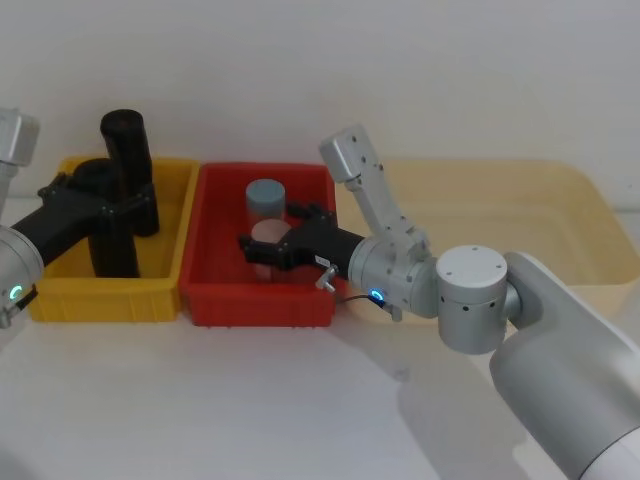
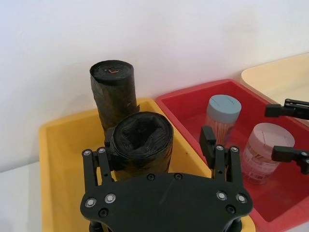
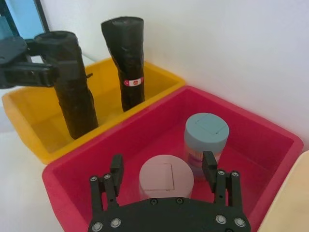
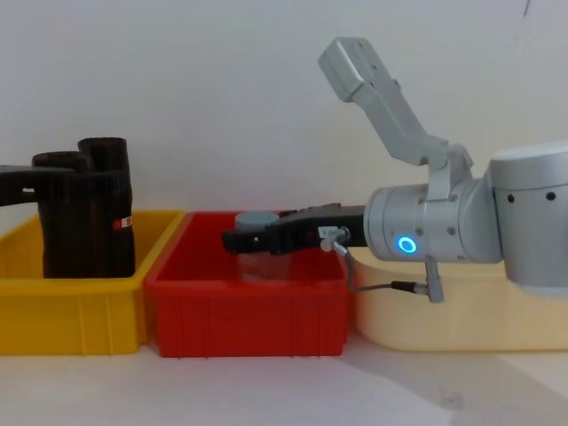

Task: Pick up the garbage bag with the one hand and transfer it to the other hand.

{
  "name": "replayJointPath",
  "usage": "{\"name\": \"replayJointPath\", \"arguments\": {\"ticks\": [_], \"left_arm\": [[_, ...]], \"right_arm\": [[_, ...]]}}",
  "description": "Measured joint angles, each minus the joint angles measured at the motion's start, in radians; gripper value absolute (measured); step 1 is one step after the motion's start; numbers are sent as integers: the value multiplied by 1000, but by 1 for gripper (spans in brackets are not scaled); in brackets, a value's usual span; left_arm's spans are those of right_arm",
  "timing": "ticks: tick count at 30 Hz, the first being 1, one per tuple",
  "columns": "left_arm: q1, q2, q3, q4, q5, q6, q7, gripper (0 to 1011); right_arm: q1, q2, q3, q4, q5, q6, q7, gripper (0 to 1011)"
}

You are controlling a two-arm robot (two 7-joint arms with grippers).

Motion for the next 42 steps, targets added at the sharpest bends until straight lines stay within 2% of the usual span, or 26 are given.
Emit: {"name": "replayJointPath", "arguments": {"ticks": [16,20,26,29,31,32,33,39,42], "left_arm": [[0,0,0,0,0,0,0,1000],[0,0,0,0,0,0,0,988],[0,0,0,0,0,0,0,871],[0,0,0,0,0,0,0,790],[0,0,0,0,0,0,0,738],[0,0,0,0,0,0,0,672],[0,0,0,0,0,0,0,672],[0,0,0,0,0,0,0,487],[0,0,0,0,0,0,0,469]], "right_arm": [[16,0,-14,25,-25,40,30,1001],[17,1,-16,23,-28,50,37,928],[18,3,-18,21,-31,58,42,793],[18,3,-19,20,-32,60,44,671],[18,3,-19,20,-32,62,46,665],[18,3,-19,19,-33,62,46,665],[18,3,-20,19,-33,63,47,665],[19,4,-20,18,-34,65,49,665],[19,4,-21,18,-34,66,50,665]]}}
